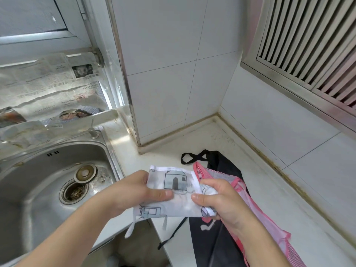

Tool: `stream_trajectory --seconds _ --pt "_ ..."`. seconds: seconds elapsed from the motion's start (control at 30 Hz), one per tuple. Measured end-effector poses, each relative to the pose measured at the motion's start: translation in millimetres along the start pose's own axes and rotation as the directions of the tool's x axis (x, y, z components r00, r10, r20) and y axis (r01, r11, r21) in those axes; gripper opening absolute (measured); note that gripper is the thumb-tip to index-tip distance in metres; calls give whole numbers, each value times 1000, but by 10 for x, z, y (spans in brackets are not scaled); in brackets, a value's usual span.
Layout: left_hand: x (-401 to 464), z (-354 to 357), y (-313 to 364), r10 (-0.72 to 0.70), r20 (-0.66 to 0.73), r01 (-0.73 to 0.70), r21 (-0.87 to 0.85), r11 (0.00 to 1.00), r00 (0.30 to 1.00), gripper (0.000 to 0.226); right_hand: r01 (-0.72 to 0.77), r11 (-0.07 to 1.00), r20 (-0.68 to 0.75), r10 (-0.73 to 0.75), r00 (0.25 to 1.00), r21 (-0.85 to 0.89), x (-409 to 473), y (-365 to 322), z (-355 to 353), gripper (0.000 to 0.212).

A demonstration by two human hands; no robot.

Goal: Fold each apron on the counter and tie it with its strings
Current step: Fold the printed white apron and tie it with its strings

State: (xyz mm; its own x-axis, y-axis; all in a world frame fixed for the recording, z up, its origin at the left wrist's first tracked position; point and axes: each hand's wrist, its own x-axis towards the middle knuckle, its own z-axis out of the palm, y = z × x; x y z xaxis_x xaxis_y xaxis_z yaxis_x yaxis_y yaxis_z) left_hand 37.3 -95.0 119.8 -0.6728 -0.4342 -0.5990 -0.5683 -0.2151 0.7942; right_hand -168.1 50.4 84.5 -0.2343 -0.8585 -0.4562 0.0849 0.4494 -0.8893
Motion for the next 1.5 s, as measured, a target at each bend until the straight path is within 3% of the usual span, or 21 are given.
stream_trajectory --seconds 0.07,0.17,0.27,0.33,0.37,0.4,0.43,0.47,0.5,0.57,0.6,0.67,0.9,1.03,1.1,1.17,1.27,1.37,1.43,1.5 --pt "-8 22 3 24 -25 -27 -124 992 999 12 64 997 -11 -64 998 -40 -5 -11 -26 11" --pt "28 53 -9 -76 -112 36 -319 947 991 21 164 975 -47 -173 984 -148 -6 -54 -30 15" --pt "67 76 -25 -103 -161 57 -266 962 982 32 196 948 -62 -217 974 -251 9 -80 -20 8" --pt "108 97 -68 -63 -324 55 -35 998 944 33 166 949 -69 -191 979 -269 24 -73 -21 12" --pt "134 101 -103 50 -452 33 173 984 891 41 136 958 -71 -159 985 -252 28 -69 -16 13" --pt "147 98 -141 263 -536 -28 406 914 802 46 108 967 -65 -126 990 -231 25 -64 -7 12" --pt "134 102 -142 510 -496 -136 610 780 703 46 88 970 -59 -104 993 -225 25 -69 -2 10" --pt "108 105 -124 672 -364 -245 734 633 645 42 90 968 -58 -107 993 -234 35 -69 -7 10" --pt "86 126 -98 723 -212 -331 781 530 657 38 99 962 -52 -116 992 -256 41 -83 -13 12" --pt "62 219 -48 576 -12 -354 779 518 817 49 121 949 -19 -132 991 -291 49 -132 1 12" --pt "71 270 -37 462 23 -301 788 538 887 55 127 945 -3 -134 991 -302 55 -156 7 10" --pt "119 341 -59 330 18 -198 830 522 944 44 127 931 17 -129 991 -343 69 -186 25 12" --pt "73 375 -52 136 12 -96 770 630 991 39 154 928 60 -142 988 -340 63 -146 49 15" --pt "68 301 -11 117 5 -106 457 883 993 25 173 985 -25 -173 985 0 58 -158 6 19" --pt "45 252 3 107 7 -103 349 932 994 22 148 983 -22 -147 989 110 56 -156 -76 35" --pt "29 229 1 113 13 -112 296 949 993 20 165 981 -7 -165 986 105 32 -157 -130 36" --pt "18 195 -2 98 12 -98 263 960 995 23 227 965 -62 -236 970 -133 -10 -162 -133 39" --pt "13 160 -6 64 41 -73 301 951 997 20 327 869 -120 -395 911 -371 -96 -234 -123 65" --pt "17 159 0 61 54 -76 345 935 997 16 384 761 -57 -481 875 -522 -167 -337 -119 66" --pt "30 172 27 80 61 -97 348 932 995 13 380 662 31 -475 880 -646 -189 -408 -103 57"
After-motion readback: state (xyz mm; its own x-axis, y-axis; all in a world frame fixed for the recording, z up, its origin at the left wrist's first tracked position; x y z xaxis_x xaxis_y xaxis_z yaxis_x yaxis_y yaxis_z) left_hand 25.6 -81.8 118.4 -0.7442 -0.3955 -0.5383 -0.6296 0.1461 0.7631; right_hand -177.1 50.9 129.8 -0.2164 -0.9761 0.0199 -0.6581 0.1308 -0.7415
